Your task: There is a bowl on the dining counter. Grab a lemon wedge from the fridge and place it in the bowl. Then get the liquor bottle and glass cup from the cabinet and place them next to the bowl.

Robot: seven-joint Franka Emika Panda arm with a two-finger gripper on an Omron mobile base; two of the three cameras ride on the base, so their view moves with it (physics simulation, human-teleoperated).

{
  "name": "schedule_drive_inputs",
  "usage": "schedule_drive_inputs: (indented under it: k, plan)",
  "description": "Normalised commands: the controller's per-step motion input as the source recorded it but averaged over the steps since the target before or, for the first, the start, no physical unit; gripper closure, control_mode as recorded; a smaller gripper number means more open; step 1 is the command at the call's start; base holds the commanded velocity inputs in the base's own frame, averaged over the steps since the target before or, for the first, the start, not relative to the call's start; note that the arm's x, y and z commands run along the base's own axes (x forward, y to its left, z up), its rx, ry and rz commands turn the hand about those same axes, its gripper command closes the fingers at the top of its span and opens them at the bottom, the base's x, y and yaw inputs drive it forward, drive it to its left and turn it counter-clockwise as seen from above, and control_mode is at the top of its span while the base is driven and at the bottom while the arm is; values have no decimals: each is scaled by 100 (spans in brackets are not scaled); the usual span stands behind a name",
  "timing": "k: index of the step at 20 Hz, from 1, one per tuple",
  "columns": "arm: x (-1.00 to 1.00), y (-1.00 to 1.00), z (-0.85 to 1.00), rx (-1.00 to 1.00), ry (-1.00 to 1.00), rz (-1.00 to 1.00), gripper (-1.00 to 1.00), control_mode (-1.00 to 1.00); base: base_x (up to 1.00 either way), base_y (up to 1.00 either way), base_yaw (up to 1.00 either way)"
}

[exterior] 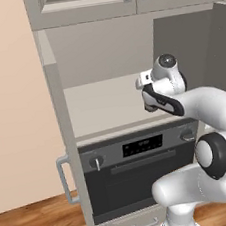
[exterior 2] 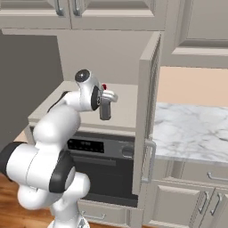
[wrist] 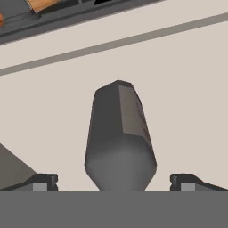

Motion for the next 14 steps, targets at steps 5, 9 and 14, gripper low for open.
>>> schedule_drive_inputs:
  k: [5,9,14]
  plan:
    - [21,0,-10,0,-5,0,-100,-100,0,0,0]
    - [17,0,0,0,-4,0,-100,-100,0,0,0]
    - [14,0,-1,0,0,0,-100,-100,0,0,0]
